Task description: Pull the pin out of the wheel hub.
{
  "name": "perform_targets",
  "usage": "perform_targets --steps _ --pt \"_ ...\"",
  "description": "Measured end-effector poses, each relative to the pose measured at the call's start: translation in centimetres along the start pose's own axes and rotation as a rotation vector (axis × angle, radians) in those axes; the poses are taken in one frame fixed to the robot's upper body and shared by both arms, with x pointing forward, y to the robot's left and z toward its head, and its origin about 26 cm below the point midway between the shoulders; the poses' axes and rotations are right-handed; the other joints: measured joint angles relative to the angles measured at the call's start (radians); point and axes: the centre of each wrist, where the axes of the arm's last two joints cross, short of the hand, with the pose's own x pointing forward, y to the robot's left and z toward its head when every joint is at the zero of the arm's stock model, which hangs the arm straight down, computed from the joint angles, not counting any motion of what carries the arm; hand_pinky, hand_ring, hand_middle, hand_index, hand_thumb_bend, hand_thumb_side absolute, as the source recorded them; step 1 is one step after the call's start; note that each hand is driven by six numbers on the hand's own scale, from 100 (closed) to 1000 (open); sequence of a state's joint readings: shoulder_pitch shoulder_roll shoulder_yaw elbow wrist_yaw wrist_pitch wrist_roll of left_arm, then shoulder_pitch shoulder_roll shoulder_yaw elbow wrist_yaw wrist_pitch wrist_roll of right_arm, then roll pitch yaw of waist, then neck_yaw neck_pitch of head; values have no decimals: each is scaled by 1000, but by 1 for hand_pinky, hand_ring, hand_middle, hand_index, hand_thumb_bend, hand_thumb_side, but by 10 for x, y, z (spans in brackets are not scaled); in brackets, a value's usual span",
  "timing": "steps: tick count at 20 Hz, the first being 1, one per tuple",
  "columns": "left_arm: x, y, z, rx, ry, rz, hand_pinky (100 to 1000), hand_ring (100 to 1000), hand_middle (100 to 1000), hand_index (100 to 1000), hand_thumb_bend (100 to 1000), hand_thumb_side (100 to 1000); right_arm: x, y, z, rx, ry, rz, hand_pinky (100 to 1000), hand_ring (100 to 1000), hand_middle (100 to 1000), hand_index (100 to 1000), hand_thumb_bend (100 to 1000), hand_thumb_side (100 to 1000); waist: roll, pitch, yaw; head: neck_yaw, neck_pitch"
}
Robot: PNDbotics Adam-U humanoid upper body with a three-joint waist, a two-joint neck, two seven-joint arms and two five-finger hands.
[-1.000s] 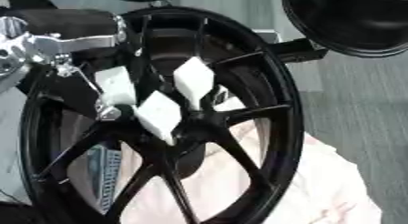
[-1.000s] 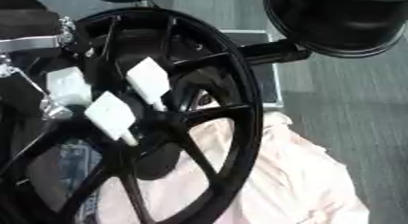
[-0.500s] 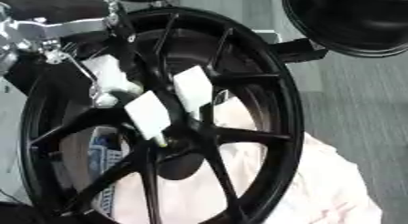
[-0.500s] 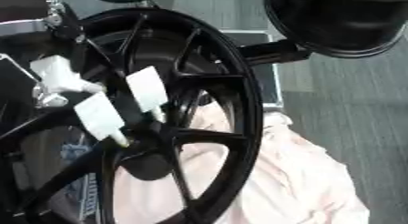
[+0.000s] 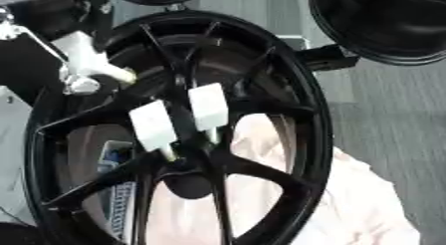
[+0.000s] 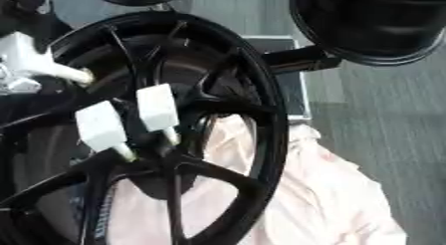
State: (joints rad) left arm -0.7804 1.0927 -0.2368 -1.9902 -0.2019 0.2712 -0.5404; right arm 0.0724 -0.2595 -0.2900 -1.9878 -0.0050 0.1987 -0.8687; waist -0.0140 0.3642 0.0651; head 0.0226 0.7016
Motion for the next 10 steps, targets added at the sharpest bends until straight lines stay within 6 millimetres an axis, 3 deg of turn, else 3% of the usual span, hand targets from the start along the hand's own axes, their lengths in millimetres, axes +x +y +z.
perform_targets --steps 3,6,10 --pt "-14 13 18 84 102 38 443 154 217 291 417 100 -1 -2 -1 -11 0 9 499 675 575 755 100 527 0 0 11 -10 0" --pt "-29 25 32 177 230 87 438 147 208 283 335 100 -1 -3 -1 -20 -1 11 499 675 575 754 100 528 0 0 17 -18 0" --pt "-69 39 45 300 407 192 442 149 209 290 292 100 -2 -4 -2 -28 -2 15 499 675 575 754 100 530 -3 0 18 -25 0"
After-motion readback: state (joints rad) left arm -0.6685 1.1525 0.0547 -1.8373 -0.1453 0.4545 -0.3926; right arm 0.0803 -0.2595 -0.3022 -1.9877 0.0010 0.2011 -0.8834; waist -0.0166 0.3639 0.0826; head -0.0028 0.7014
